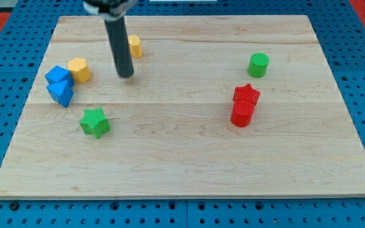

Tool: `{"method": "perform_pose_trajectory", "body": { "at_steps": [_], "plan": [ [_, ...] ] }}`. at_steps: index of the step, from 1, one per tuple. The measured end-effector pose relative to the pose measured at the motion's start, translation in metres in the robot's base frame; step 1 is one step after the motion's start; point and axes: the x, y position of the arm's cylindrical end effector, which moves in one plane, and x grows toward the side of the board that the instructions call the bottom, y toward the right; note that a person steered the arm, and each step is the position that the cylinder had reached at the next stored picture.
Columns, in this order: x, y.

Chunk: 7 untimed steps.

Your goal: Separate the yellow heart from the group of blocks

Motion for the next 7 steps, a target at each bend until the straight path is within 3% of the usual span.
{"method": "perform_pose_trajectory", "body": {
  "at_steps": [2,5,7],
  "plan": [
    [0.037,-0.078],
    [0.061,-0.127],
    [0.030,-0.143]
  ]
}}
